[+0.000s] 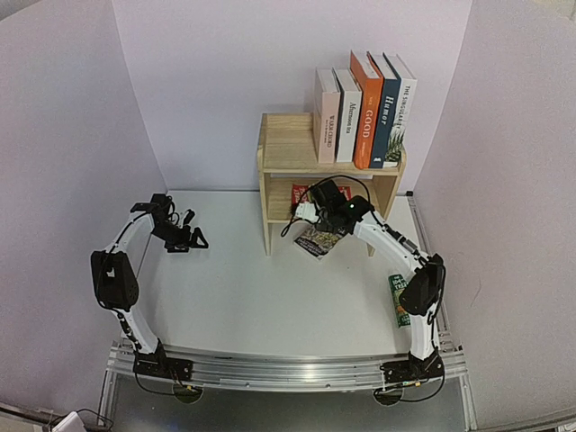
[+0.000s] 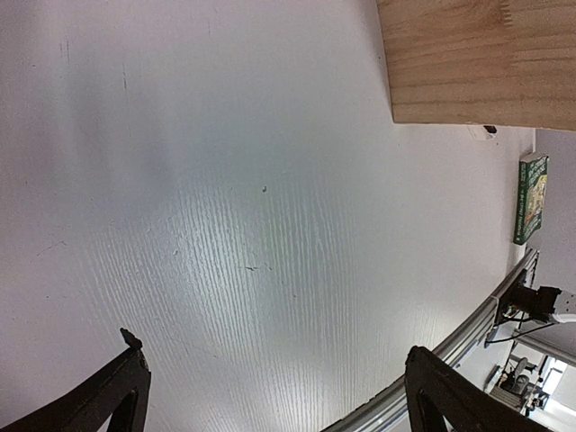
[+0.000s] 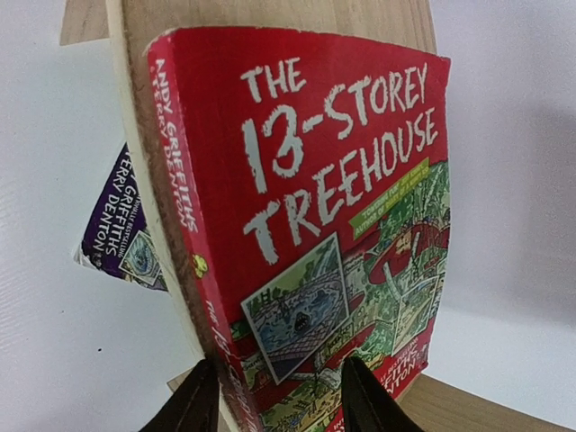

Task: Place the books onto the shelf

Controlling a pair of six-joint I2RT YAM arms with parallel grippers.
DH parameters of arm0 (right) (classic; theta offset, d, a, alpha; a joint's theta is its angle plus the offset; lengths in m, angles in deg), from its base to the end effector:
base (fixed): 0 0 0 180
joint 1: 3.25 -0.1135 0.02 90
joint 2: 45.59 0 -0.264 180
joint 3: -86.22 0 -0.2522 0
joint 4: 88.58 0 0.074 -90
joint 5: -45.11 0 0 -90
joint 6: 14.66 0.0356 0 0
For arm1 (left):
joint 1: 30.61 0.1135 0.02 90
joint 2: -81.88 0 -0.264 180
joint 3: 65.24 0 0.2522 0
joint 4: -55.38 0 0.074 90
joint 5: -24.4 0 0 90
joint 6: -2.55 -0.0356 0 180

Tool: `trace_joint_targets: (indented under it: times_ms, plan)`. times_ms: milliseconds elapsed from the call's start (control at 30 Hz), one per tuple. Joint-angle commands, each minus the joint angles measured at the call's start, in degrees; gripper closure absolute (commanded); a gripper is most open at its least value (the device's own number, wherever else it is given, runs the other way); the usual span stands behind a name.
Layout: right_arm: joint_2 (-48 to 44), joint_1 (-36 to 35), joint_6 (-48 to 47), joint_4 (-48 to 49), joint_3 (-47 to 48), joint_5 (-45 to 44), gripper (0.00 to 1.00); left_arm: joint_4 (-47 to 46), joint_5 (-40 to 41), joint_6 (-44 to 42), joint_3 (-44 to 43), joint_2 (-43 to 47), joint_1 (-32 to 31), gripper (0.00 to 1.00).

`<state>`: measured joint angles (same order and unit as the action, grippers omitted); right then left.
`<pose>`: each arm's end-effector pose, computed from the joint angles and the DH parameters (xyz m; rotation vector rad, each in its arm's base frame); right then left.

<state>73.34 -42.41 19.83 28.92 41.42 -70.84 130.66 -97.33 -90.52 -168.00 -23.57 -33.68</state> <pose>0.3690 0.2804 0.3387 -1.5908 1.7639 -0.6745 0.3625 -0.0382 0.2541 0.2359 2.8179 -0.8033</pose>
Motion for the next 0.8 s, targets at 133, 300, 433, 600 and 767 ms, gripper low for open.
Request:
trace_joint_targets:
  times_ms: [133,300,433,600,767]
  plan:
    - [-3.73,-3.51,10.36,0.94,1.24,1.93,0.36,-0.13,-0.04,-0.91,-0.01,1.18,-0.08,0.02]
    - [-7.45,-8.76,29.41,3.07,-3.31,-1.11,0.35,-0.13,-1.61,-1.75,0.25,1.90,-0.09,0.02]
    - [-11.95,-11.49,49.59,7.13,-13.51,-2.15,0.23,-0.38,-2.54,-2.33,0.90,2.95,-0.08,0.02]
    - [-17.97,-11.99,75.41,17.15,-30.37,-3.53,0.21,-0.71,-4.34,-3.24,1.94,4.02,-0.09,0.02]
    - [-21.59,-11.66,95.72,25.19,-43.87,-5.28,0.15,-1.43,-5.69,-4.08,3.31,5.57,-0.07,0.01]
